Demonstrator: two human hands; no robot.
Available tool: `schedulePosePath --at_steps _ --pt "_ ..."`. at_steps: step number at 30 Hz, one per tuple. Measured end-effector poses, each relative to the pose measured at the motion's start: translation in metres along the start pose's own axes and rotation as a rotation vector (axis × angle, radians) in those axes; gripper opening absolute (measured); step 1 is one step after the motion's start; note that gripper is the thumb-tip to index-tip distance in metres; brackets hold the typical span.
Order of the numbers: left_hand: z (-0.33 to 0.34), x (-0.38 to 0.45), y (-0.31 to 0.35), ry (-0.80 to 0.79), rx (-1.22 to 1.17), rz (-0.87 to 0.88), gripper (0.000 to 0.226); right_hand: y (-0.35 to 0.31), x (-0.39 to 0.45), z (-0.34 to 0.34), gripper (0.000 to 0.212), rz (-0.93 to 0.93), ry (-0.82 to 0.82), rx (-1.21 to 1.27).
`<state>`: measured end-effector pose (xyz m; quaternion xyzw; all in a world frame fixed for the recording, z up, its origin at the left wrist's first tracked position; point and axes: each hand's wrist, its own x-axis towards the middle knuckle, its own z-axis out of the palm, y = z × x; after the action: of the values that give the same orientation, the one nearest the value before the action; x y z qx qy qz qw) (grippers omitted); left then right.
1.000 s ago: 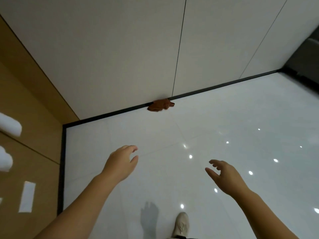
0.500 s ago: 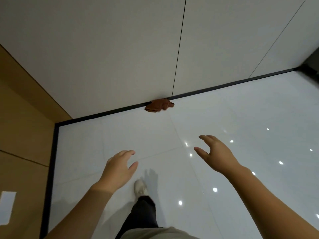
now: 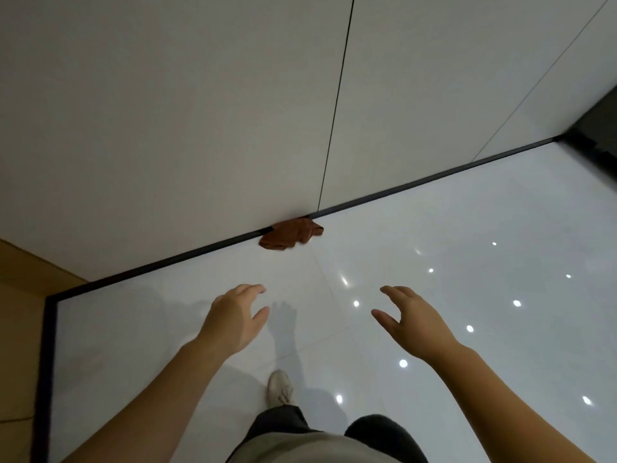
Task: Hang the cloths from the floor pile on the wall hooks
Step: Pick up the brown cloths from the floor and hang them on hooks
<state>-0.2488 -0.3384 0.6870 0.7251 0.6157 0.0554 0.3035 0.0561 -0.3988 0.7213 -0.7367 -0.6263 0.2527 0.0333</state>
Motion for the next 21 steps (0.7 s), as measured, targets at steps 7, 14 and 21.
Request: schedulePosePath --at_steps 7,14,21 --pt "-0.037 0.120 0.019 -0.020 0.012 -0.032 0.045 0.014 0.098 -0.027 0.057 0.047 -0.067 -0.012" --pt "-0.028 0.223 0.040 -0.032 -0.019 -0.181 0.044 0.045 0.245 -0.065 0.057 -0.034 -0.155 -0.039" --pt "0.004 0.314 0.048 -0.089 -0.099 -0.358 0.044 0.060 0.409 -0.083 0.055 -0.135 -0.303 -0.117"
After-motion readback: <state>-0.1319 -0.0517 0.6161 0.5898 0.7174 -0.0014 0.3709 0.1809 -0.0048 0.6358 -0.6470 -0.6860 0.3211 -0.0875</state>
